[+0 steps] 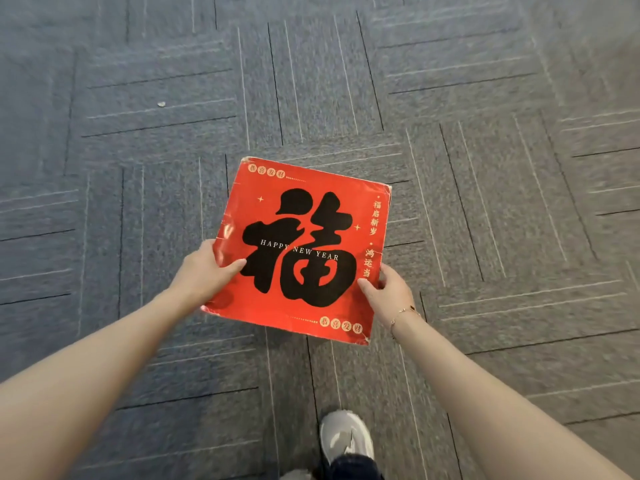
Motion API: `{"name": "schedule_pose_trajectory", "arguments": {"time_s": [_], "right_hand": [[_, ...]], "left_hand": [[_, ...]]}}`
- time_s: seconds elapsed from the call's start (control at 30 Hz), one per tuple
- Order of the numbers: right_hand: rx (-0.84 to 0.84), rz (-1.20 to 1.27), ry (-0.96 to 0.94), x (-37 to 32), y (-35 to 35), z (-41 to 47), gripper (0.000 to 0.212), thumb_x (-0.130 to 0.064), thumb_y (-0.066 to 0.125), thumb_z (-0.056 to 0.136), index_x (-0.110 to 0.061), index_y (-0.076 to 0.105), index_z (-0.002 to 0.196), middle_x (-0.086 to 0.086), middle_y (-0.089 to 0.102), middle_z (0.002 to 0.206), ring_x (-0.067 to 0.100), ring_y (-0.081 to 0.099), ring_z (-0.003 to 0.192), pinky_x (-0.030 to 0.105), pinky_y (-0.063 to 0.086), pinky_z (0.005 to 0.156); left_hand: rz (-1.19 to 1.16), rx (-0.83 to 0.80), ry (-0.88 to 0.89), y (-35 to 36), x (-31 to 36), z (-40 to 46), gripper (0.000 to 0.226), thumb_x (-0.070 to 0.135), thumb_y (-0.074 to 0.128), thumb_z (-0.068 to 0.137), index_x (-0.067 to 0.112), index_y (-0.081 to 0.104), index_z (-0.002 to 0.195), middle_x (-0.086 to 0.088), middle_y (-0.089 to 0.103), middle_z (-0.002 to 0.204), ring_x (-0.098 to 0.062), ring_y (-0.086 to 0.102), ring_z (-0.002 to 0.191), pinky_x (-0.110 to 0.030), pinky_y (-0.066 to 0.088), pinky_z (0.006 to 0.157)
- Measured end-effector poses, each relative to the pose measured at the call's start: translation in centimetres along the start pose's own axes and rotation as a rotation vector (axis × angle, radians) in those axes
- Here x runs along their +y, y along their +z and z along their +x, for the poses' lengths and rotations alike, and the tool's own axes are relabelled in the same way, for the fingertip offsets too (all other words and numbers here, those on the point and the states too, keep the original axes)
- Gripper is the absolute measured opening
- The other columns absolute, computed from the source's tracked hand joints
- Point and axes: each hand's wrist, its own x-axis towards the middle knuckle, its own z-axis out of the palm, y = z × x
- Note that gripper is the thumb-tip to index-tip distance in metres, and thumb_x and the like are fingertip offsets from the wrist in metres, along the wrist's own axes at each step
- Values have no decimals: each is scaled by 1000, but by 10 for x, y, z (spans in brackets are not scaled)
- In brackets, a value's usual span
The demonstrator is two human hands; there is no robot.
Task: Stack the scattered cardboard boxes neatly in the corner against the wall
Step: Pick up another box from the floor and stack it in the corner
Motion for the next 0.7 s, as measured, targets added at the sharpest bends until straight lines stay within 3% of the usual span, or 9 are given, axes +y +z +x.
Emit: {"name": "schedule_pose_trajectory", "arguments": {"time_s": [0.2, 0.37, 0.57, 0.7], "right_hand": [[109, 40, -13, -11, -49, -28, 33, -28, 61, 87, -20, 59, 118, 0, 66, 109, 20, 60, 103, 36, 47, 91], [221, 112, -71, -34, -115, -70, 25, -27, 63, 86, -18, 63, 109, -5, 64, 97, 12, 58, 90, 26, 44, 81], [361, 224, -117, -57, -212, -136, 17, -21, 64, 85, -20, 64, 103, -3, 67, 98, 16, 62, 95, 30, 46, 85], [463, 264, -120, -66, -288, -195, 11, -20, 65, 84, -23, 61, 94, 1, 68, 98, 22, 63, 97, 41, 48, 91]], "left_hand": [[57, -3, 144, -24, 44, -37, 55, 40, 68, 84, 9, 50, 125, -7, 63, 120, -23, 57, 114, -31, 43, 92], [-67, 71, 302, -50, 106, -84, 50, 32, 71, 84, 6, 51, 121, -6, 63, 115, -14, 56, 99, -20, 38, 84], [-92, 79, 447, -86, 196, -149, 56, 37, 72, 82, 9, 47, 123, -2, 59, 106, -12, 51, 93, -23, 39, 81], [-107, 35, 542, -109, 260, -209, 57, 42, 73, 79, 12, 48, 121, 1, 59, 106, -15, 57, 95, -28, 46, 81]]}}
